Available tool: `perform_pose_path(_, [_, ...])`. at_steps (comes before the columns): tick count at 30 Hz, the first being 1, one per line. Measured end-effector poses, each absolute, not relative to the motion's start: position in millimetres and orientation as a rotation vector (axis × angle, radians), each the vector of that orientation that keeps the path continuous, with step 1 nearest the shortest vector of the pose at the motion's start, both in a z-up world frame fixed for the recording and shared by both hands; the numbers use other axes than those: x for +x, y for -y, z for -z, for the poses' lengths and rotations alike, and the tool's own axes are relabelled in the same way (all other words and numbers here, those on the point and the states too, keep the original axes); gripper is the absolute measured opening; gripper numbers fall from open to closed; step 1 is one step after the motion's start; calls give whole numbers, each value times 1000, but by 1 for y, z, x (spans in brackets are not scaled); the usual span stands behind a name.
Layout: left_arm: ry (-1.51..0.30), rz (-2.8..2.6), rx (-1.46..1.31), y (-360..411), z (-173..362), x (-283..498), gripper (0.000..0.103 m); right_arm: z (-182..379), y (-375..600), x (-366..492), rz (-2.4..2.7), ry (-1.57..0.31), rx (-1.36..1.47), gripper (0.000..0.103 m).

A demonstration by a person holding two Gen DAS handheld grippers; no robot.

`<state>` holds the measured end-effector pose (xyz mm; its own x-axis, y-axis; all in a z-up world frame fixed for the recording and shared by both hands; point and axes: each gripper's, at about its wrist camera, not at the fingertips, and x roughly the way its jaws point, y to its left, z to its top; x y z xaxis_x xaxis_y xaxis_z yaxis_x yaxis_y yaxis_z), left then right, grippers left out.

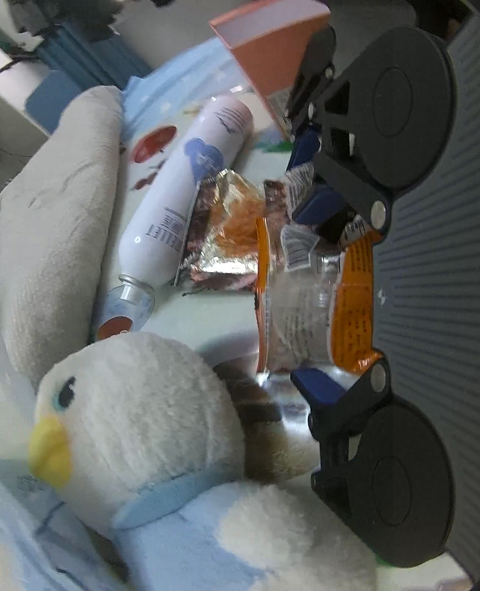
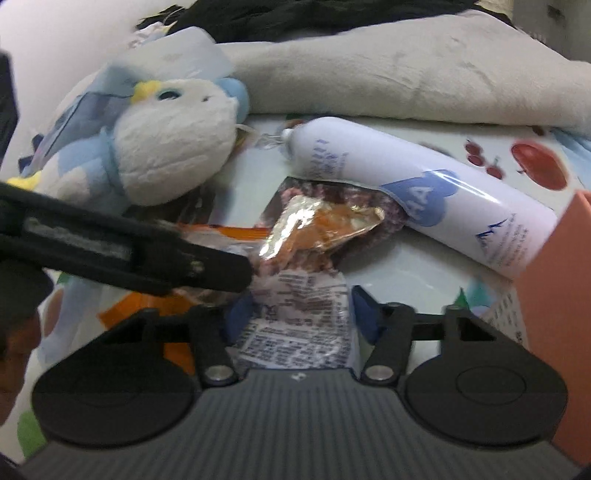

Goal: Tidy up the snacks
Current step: 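Grasp the orange-labelled bread bag with the left gripper while the right grasps the gold foil candy, then lift both held snacks and carry them over the pink box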

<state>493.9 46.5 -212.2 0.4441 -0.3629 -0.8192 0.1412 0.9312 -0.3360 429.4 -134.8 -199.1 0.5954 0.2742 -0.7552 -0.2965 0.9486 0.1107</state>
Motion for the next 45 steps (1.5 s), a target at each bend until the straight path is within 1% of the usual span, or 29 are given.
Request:
perform_pose_path(2, [-1065,316,-215,-47,210,492,79,197,134,428,-328,-873,-35,52])
perform_pose_path(4, [-1066,301,-229,-52,210,489,77,195,133,427,-326,-878,-33,47])
perform_pose_path(6, [-1067,282,-239,-54,208,486,72,191,134,424,-329,-877,-33,43])
perform_pose_path(9, [-1069,255,-262,-57,204,478,69,185,131,418,-322,-876,-71,39])
perform_pose_path(14, [-1025,216,-286,-63,185,453,67,175,137,399,-319,-864,-85,31])
perform_pose_path(19, [-971,193,-311,-60,170,414,66,165,148,366,-337,-829,-50,19])
perform_pose_path(25, [-919,162,-348,-54,151,352,65,151,159,313,-329,-801,-38,15])
perform_pose_path(28, [-923,179,-400,-55,142,316,64,140,164,282,-306,-786,-17,14])
perform_pose_path(35, [-924,120,-393,-56,133,248,64,123,176,221,-297,-800,22,13])
perform_pose_path(40, [-920,79,-420,-56,131,218,64,114,177,193,-311,-791,-1,13])
perform_pose_path(45, [-910,88,-400,-55,118,197,64,101,178,172,-325,-767,-7,13])
